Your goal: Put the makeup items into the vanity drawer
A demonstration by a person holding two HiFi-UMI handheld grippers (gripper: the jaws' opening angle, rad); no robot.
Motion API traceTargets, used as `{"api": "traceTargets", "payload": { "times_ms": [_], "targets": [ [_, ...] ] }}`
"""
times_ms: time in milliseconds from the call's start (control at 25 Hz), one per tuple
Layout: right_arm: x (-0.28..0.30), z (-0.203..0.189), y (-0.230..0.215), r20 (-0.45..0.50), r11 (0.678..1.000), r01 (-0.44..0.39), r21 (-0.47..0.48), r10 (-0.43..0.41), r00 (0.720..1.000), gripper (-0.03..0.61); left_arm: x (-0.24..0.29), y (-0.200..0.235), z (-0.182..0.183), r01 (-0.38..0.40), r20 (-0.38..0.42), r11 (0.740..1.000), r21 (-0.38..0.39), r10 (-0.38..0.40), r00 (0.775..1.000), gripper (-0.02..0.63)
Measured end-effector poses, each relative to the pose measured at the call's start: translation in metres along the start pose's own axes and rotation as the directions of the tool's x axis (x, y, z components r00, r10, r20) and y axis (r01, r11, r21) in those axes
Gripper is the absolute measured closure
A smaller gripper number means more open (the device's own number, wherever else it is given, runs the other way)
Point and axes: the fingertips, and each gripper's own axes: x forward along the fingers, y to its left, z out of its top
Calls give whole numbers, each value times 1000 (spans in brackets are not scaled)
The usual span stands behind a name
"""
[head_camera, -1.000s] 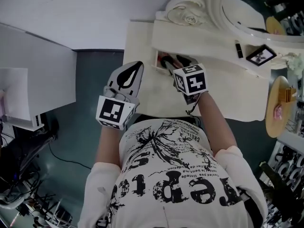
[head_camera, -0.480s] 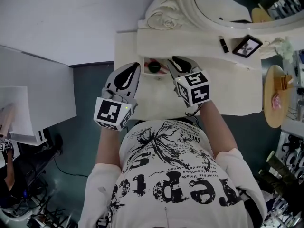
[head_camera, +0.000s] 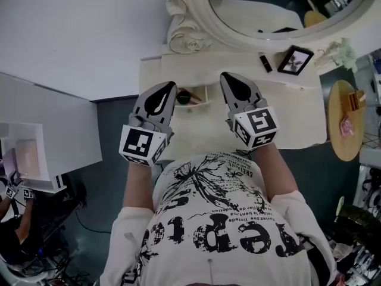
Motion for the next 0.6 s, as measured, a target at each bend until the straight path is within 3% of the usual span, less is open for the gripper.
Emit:
{"api": "traceTargets", "payload": {
  "times_ms": [160,600],
  "targets": [
    [-17,18,-12,103,1000,-6,8,5,995,565,5,-8,11,-3,8,1000,15,3,1000,600],
    [-25,16,-31,91,1000,19,-20,-18,996,568,9,-16,13,-31,1,999,16,31,1000,600]
  ]
}}
